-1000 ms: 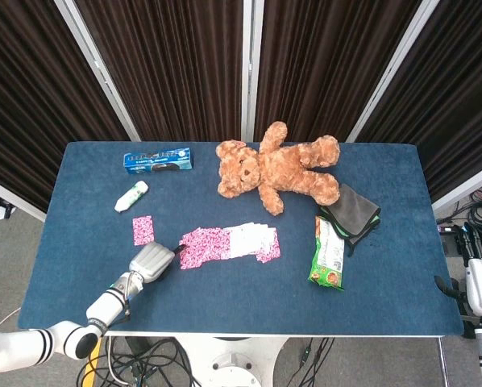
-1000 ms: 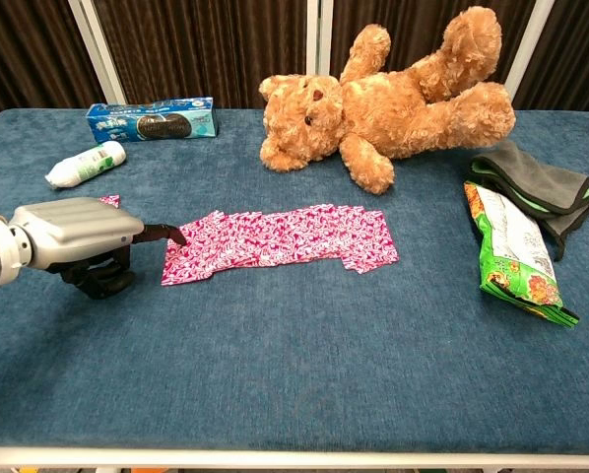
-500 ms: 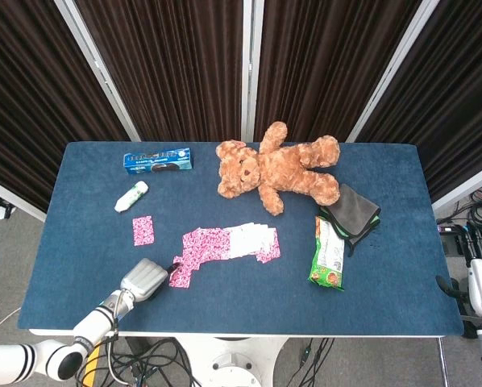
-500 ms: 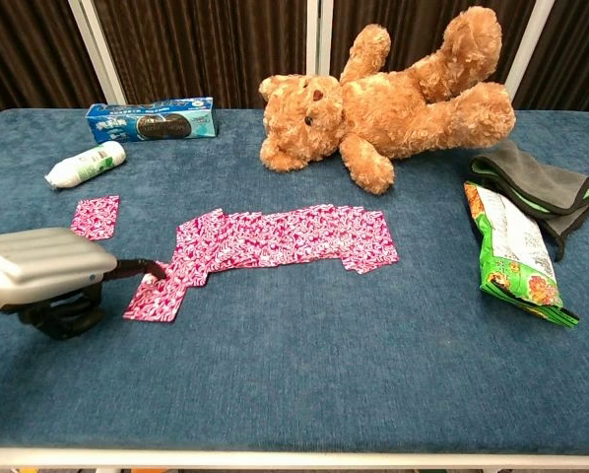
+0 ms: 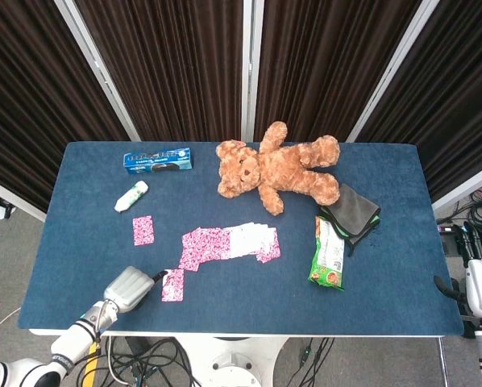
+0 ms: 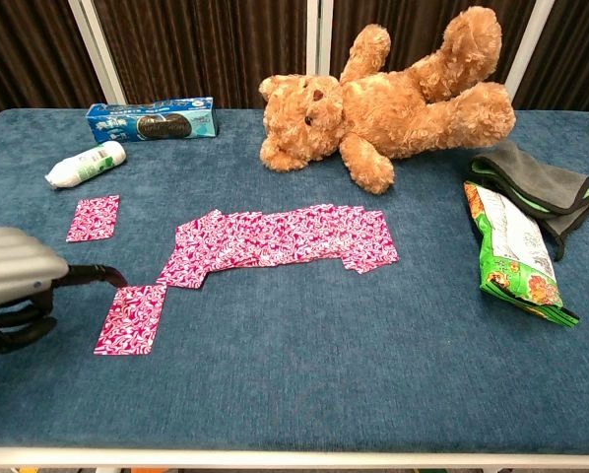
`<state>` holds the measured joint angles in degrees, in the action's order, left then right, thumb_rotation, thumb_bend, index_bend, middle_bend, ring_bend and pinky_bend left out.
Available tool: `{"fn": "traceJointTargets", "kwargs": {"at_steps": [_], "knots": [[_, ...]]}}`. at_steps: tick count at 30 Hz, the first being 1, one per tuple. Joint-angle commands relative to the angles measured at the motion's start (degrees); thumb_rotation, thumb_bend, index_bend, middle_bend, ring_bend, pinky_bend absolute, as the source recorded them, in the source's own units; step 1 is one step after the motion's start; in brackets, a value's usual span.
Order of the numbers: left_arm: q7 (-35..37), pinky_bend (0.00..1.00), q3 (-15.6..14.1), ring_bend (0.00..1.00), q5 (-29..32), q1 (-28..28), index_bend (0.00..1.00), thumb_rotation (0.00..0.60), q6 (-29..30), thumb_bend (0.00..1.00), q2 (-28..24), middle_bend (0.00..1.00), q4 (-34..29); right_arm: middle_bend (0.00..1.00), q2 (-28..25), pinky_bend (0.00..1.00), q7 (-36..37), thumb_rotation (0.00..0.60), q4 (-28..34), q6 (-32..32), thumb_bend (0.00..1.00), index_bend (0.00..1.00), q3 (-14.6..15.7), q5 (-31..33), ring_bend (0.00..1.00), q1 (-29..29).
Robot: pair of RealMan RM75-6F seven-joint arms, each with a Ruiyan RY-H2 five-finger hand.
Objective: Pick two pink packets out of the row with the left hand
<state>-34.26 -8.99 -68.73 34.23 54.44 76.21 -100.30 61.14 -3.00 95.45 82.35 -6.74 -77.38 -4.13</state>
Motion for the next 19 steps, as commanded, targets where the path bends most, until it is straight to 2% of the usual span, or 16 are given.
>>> {"fn": "traceJointTargets", "kwargs": {"at_steps": [1, 4, 7, 10, 12, 13, 15, 17, 19], "knots": [[-0.6, 0.95, 0.54, 0.87, 0.33, -0.78, 0.13, 0.6, 1.98, 0.58, -1.54, 0.88, -1.07, 0.0, 0.07, 0.0, -0.16, 0.6, 0.16, 0.05, 0.11, 0.0, -0.03, -0.09, 0.0, -0.07], [0.06, 0.94, 2.35, 0.86, 0.47, -1.97, 0.14, 0.6, 5.8, 0.57, -2.6, 0.87, -1.42, 0.0, 0.26, 0.0, -0.18, 0.6, 0.24, 0.22, 0.11, 0.0, -0.18, -0.24, 0.0, -0.18], [2.56, 0.88, 5.65, 0.8, -0.9, -4.22, 0.14, 0.6, 12.84, 0.56, -2.2, 0.79, 0.54, 0.0, 0.53, 0.0, -0.04, 0.6, 0.2, 0.51, 0.11, 0.0, -0.31, -0.63, 0.0, -0.31], [6.64, 0.7, 9.12, 0.56, -3.3, -6.98, 0.14, 0.6, 20.94, 0.51, -0.21, 0.59, 5.02, 0.0, 0.88, 0.0, 0.22, 0.6, 0.09, 0.81, 0.11, 0.0, -0.51, -0.89, 0.0, -0.43], [9.18, 0.53, 10.8, 0.3, -2.89, -8.04, 0.14, 0.6, 22.89, 0.47, -0.34, 0.39, 6.75, 0.0, 1.18, 0.0, 0.53, 0.6, -0.03, 0.95, 0.11, 0.0, -0.71, -0.94, 0.0, -0.54], [9.96, 0.47, 11.38, 0.23, -2.48, -8.4, 0.14, 0.6, 23.3, 0.45, -0.72, 0.32, 7.08, 0.0, 1.34, 0.0, 0.65, 0.6, -0.14, 1.01, 0.11, 0.0, -0.79, -0.99, 0.0, -0.6], [12.02, 0.29, 12.36, 0.05, -2.03, -9.41, 0.13, 0.6, 24.34, 0.39, -1.94, 0.14, 7.59, 0.0, 1.78, 0.0, 0.87, 0.6, -0.55, 1.2, 0.11, 0.0, -0.92, -1.27, 0.0, -0.76], [14.61, 0.18, 13.18, 0.0, -2.04, -10.56, 0.13, 0.6, 25.62, 0.33, -2.79, 0.05, 8.21, 0.0, 2.34, 0.0, 0.85, 0.6, -1.15, 1.46, 0.11, 0.0, -1.05, -1.64, 0.0, -0.94], [16.28, 0.15, 13.75, 0.0, -1.64, -11.49, 0.13, 0.6, 26.33, 0.28, -3.32, 0.02, 8.62, 0.0, 2.86, 0.0, 0.78, 0.6, -1.64, 1.69, 0.11, 0.0, -1.13, -1.91, 0.0, -1.08]]}}
